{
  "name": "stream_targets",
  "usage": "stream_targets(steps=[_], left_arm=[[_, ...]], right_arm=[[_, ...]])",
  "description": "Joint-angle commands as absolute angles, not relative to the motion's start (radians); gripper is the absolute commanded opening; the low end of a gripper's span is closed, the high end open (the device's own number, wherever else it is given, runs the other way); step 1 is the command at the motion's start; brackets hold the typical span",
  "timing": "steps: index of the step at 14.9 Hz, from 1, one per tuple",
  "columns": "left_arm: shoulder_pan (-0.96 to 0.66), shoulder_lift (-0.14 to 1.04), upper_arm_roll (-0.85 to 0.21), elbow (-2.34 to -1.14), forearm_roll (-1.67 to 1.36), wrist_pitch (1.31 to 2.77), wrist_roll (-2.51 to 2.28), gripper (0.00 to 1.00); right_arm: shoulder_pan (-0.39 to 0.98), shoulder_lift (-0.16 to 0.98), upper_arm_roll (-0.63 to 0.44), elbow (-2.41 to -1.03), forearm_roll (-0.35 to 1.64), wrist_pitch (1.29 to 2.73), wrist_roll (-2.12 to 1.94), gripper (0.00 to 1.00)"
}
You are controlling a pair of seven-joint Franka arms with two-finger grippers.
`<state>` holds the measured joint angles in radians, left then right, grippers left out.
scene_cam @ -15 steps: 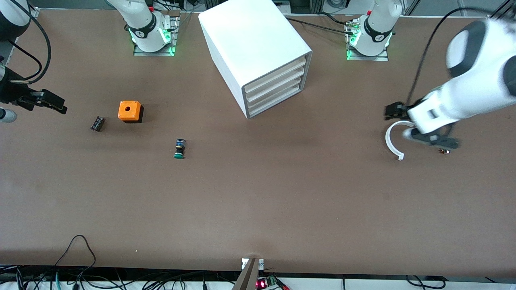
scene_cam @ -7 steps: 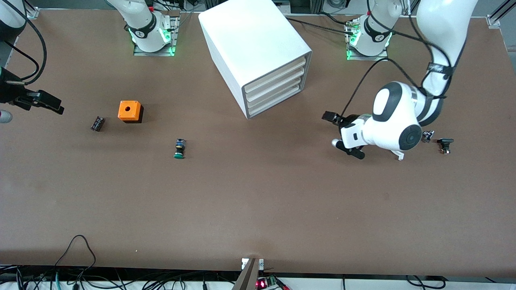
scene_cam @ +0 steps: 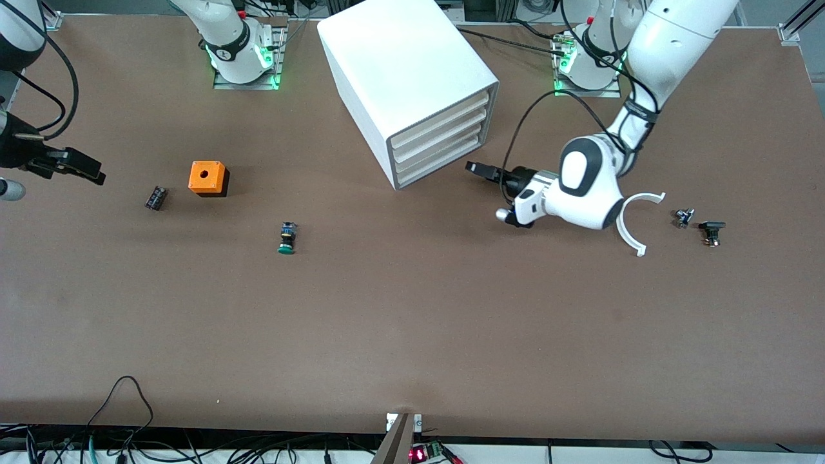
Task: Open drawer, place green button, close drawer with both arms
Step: 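Pull the drawer open with the left gripper while the right gripper reaches the button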
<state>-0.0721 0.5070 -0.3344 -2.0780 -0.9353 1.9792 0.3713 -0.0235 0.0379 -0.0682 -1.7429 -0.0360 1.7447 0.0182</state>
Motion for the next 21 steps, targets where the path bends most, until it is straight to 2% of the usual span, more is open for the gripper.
stream_targets(steps=[1,3,12,17,18,19,20,21], left_arm=[[-0.075,0.494,-0.405,-2.128,-0.974,2.081,0.419,0.99],[-0.086,0.495,-0.451,-2.146,-0.986,2.147,0.416,0.98],[-0.109,0.525,-0.460,-2.190,-1.058,2.155,0.416,0.95],[-0.132,0.540,-0.460,-2.194,-1.088,2.161,0.417,0.90],[-0.133,0.541,-0.460,-2.204,-1.086,2.184,0.417,0.81],[-0.133,0.541,-0.460,-2.210,-1.086,2.207,0.417,0.58],[-0.138,0.545,-0.462,-2.212,-1.088,2.213,0.413,0.19],[-0.138,0.545,-0.460,-2.210,-1.086,2.215,0.413,0.00]], right_arm=[[-0.003,0.087,-0.051,-1.743,-0.015,1.796,0.005,1.00],[0.040,0.129,-0.048,-1.744,-0.014,1.841,0.026,1.00],[0.211,0.284,-0.043,-1.746,0.017,1.922,0.120,1.00],[0.259,0.377,-0.014,-1.782,0.069,2.069,0.140,1.00],[0.259,0.382,0.004,-1.811,0.068,2.119,0.153,1.00],[0.259,0.382,0.009,-1.848,0.063,2.172,0.172,1.00],[0.261,0.382,0.015,-1.889,0.061,2.221,0.178,1.00],[0.261,0.383,0.026,-1.932,0.061,2.279,0.178,1.00]])
